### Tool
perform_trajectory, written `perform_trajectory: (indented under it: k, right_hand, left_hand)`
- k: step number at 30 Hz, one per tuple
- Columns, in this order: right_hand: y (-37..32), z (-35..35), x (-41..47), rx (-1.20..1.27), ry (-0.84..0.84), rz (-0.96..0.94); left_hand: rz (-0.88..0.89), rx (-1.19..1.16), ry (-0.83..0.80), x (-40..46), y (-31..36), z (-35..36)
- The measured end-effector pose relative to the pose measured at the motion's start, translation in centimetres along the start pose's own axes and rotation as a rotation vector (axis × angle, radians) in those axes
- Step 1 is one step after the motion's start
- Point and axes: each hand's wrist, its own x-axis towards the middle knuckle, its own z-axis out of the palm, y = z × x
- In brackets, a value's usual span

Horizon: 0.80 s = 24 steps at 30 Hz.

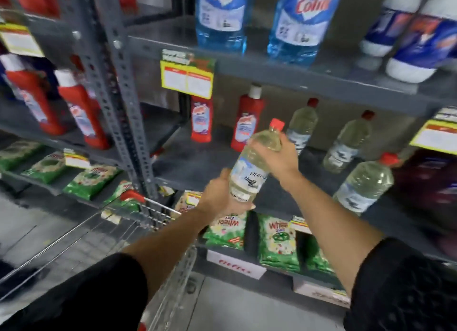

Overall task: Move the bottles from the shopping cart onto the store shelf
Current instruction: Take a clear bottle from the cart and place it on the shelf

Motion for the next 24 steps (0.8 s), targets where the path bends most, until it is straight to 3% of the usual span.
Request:
perform_trajectory:
  k: [5,10,16,24]
  right_hand:
    - [0.1,-5.6,5.0,-0.096,0.093,-0.022]
    - [2.6,-7.4,7.3,-0.08,0.128,0.041]
    - [7.1,-8.0,9.1,-0.12,0.164,-0.022]
    - [7.4,-7.4,10.4,-0.238,0.318,-0.089]
  left_hand:
    - [0.095,-0.157,-0.081,5.4,6.8,4.5]
    - [0.064,-0.215,-0.054,9.3,8.5,10.0]
    - [-0.012,-0.301,-0.035,11.9,9.2,14.3]
    - [0.071,-0.114,-0.035,11.6,6.4,13.0]
